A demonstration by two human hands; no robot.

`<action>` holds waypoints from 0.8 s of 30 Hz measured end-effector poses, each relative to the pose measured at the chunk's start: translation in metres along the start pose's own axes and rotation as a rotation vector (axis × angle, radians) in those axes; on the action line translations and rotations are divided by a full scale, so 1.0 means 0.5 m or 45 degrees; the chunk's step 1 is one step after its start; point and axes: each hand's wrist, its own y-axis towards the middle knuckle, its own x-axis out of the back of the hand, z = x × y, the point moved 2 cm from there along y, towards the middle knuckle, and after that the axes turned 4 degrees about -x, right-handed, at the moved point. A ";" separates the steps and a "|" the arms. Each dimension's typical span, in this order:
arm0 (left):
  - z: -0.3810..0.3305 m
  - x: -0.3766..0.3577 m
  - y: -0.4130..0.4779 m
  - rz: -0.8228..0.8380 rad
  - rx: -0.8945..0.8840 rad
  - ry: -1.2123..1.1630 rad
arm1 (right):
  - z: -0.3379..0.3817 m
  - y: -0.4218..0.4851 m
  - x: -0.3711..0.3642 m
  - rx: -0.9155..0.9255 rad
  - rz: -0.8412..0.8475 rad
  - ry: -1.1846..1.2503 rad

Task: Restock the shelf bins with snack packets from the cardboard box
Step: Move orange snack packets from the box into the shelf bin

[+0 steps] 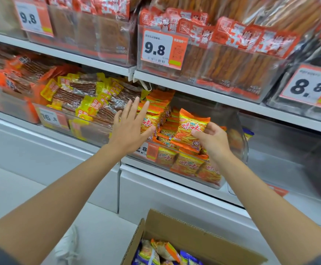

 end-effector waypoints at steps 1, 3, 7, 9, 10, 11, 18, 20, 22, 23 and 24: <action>0.003 -0.007 0.004 -0.002 -0.028 0.010 | -0.003 0.012 0.000 0.001 -0.043 0.008; 0.014 -0.021 0.006 -0.020 -0.080 0.043 | -0.006 0.032 -0.002 0.007 -0.109 -0.001; 0.028 -0.033 0.010 -0.164 -0.157 0.055 | -0.007 0.093 -0.013 0.043 -0.203 -0.003; 0.033 -0.040 0.016 -0.222 -0.183 0.018 | 0.000 0.135 -0.018 0.067 -0.265 -0.009; 0.035 -0.043 0.019 -0.249 -0.195 -0.011 | 0.006 0.156 -0.022 0.076 -0.286 -0.032; 0.037 -0.046 0.021 -0.274 -0.210 -0.043 | 0.012 0.177 -0.028 0.095 -0.297 -0.090; 0.041 -0.058 0.018 -0.393 -0.236 -0.107 | 0.025 0.305 -0.077 0.324 -0.413 -0.587; 0.042 -0.058 0.017 -0.397 -0.226 -0.098 | 0.020 0.341 -0.096 0.232 -0.349 -0.735; 0.040 -0.056 0.017 -0.397 -0.224 -0.082 | 0.010 0.367 -0.112 0.143 -0.235 -0.753; 0.039 -0.056 0.016 -0.396 -0.223 -0.075 | 0.005 0.373 -0.116 0.124 -0.210 -0.729; 0.038 -0.056 0.016 -0.401 -0.221 -0.069 | 0.002 0.378 -0.119 0.134 -0.220 -0.703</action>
